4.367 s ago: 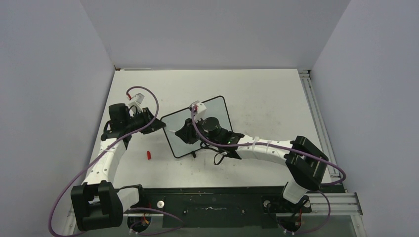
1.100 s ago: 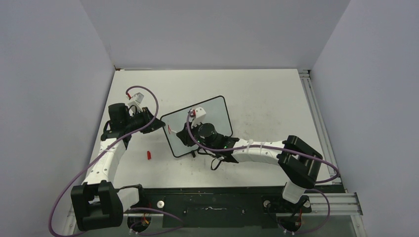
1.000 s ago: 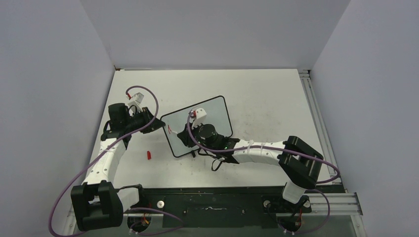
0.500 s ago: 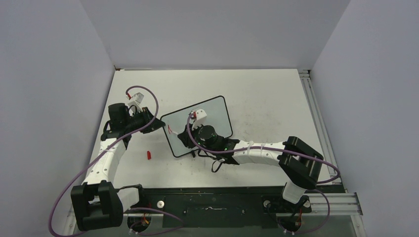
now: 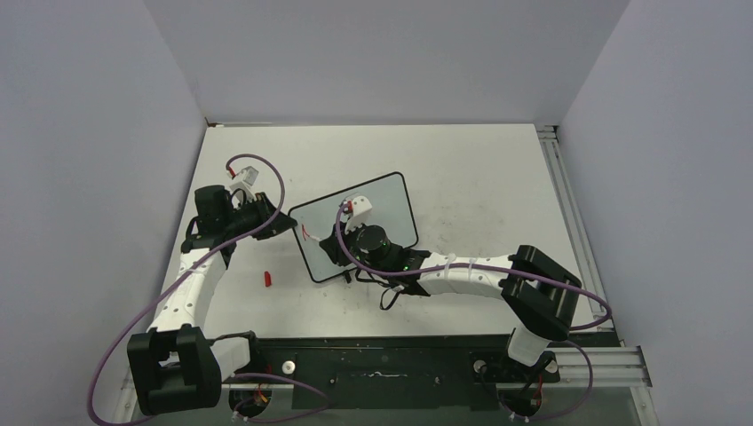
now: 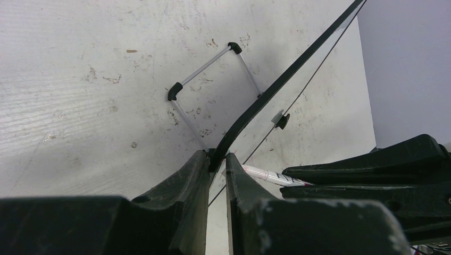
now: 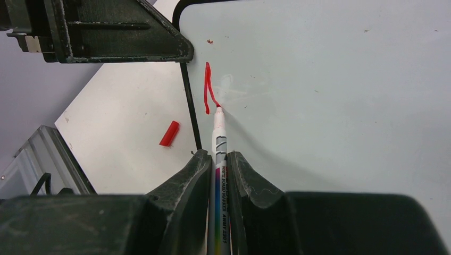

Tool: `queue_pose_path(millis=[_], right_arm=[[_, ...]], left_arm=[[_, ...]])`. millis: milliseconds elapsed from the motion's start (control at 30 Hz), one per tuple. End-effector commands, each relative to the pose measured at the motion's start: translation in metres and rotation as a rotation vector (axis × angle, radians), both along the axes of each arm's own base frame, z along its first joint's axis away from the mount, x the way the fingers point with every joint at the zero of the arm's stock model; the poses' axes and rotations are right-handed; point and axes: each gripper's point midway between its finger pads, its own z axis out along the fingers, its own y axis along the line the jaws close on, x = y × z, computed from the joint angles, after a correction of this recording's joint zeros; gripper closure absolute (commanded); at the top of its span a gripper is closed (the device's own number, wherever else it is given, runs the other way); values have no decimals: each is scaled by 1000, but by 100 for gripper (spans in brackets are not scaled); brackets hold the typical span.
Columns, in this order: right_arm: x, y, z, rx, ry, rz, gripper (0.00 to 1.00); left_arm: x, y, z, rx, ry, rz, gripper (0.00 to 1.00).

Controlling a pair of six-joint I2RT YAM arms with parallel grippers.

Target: Write a sentence on the whiteboard

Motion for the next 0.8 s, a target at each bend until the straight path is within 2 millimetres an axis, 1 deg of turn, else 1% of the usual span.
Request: queue_pose_path(millis=[0, 167, 533, 767], right_arm=[[15, -4, 44, 61, -83, -67, 95], [18, -2, 54, 73, -106, -74, 95], [28, -3, 69, 83, -144, -102, 95], [28, -2, 72, 83, -150, -92, 95]], left_arm=[[8, -1, 21, -10, -83, -19, 88], [8, -1, 22, -10, -84, -19, 89], [8, -1, 22, -9, -86, -19, 89], [8, -1, 23, -8, -87, -20, 89]])
